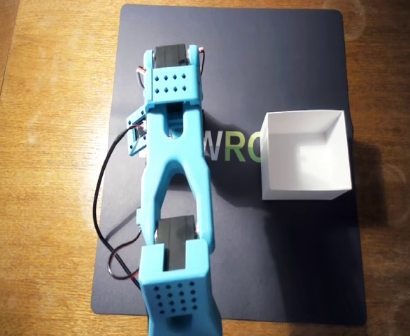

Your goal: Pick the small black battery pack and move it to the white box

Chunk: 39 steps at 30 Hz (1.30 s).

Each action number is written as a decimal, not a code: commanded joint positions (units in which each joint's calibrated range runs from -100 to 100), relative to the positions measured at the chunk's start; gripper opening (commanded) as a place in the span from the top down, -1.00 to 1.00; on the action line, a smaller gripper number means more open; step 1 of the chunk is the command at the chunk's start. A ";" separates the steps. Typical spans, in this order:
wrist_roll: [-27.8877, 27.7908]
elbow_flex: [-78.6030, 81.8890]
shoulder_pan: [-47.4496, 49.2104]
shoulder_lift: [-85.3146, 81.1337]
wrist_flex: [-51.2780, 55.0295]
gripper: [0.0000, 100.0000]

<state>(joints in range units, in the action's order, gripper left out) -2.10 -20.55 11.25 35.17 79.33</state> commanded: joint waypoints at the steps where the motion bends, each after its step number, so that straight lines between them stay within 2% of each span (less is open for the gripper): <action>1: -0.42 -1.63 -1.45 1.70 -0.45 0.42; 10: -0.75 -2.63 -2.74 2.49 -3.43 0.42; 23: -4.45 -1.72 -0.63 3.10 -2.82 0.42; 28: -4.23 -1.63 0.66 3.10 -3.08 0.43; 39: 2.62 -1.90 4.06 3.19 -3.34 0.43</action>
<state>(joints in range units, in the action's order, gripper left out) -0.68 -21.64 12.48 38.14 76.80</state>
